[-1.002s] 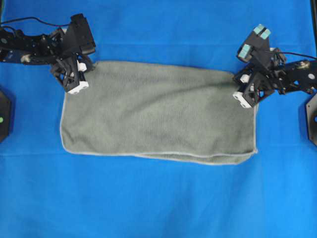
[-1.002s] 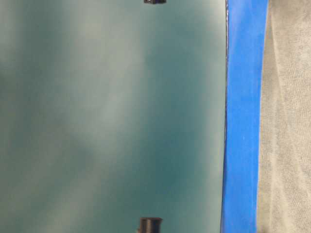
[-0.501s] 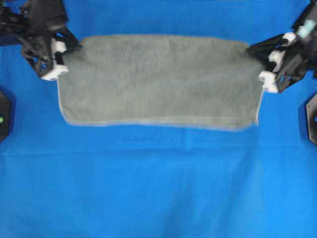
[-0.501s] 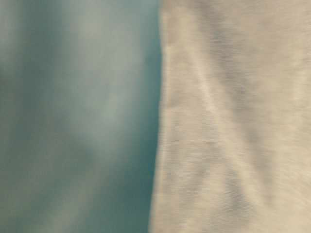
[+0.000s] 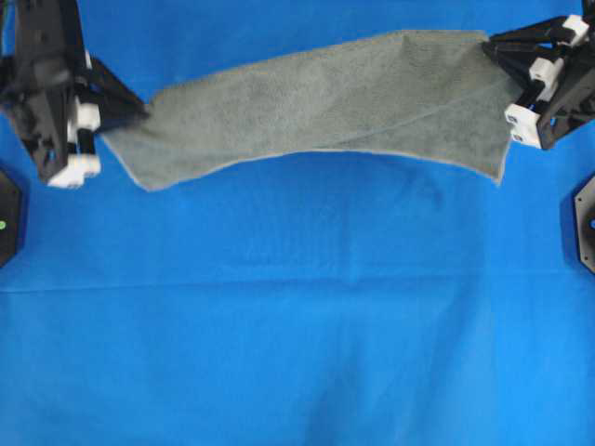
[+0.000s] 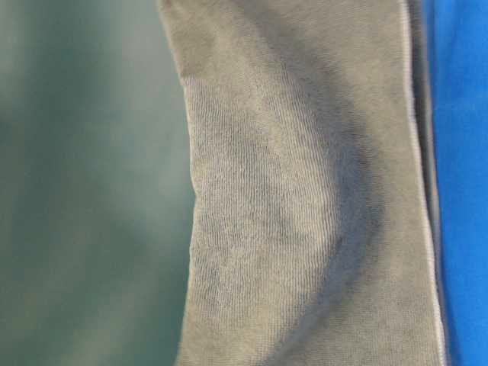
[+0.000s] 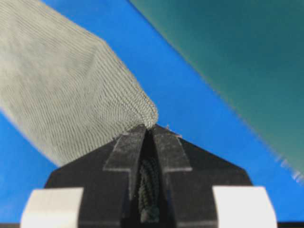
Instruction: Fold a large towel.
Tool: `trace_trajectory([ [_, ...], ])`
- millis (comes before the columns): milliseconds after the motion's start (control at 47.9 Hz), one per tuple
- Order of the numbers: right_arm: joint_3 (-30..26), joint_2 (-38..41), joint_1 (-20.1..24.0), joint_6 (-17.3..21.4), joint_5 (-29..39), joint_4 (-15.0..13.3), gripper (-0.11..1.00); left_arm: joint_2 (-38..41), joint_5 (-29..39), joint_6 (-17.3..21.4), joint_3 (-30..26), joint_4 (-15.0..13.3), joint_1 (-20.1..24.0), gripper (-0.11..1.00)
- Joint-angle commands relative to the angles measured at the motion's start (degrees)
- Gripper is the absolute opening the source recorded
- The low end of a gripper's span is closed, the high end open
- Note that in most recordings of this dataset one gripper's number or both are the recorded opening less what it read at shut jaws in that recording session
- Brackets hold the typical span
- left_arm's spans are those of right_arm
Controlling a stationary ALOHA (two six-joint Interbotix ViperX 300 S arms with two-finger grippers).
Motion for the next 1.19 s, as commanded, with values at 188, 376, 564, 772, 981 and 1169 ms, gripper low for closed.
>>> trace_trajectory([
  [188,-8.17,8.17,-7.56,-8.09,3.78,-0.35,0.05,4.66,-6.50,-9.84,-4.48,-0.09,-13.10,0.04],
  [376,-11.25,13.97,-15.21,-10.63,0.26,-1.23,0.05,12.74,-10.55,-16.88,-9.49,0.00,-20.65,0.04],
  [564,-15.21,19.07,-21.01,-12.30,-7.73,-1.49,0.05,22.59,-13.54,-18.54,-18.81,0.00,-25.93,0.04],
  [772,-19.25,23.47,-23.91,-13.80,-14.94,-1.49,0.05,34.89,-14.77,-18.54,-34.01,0.18,-28.04,0.04],
  [981,-22.24,26.54,-24.08,-15.64,-17.49,-1.49,0.05,42.01,-14.68,-18.72,-43.07,0.18,-28.65,0.04],
  [1169,-20.48,24.61,-24.70,-15.56,-15.29,-1.32,0.05,47.72,-15.64,-19.16,-49.04,0.00,-29.09,0.04],
])
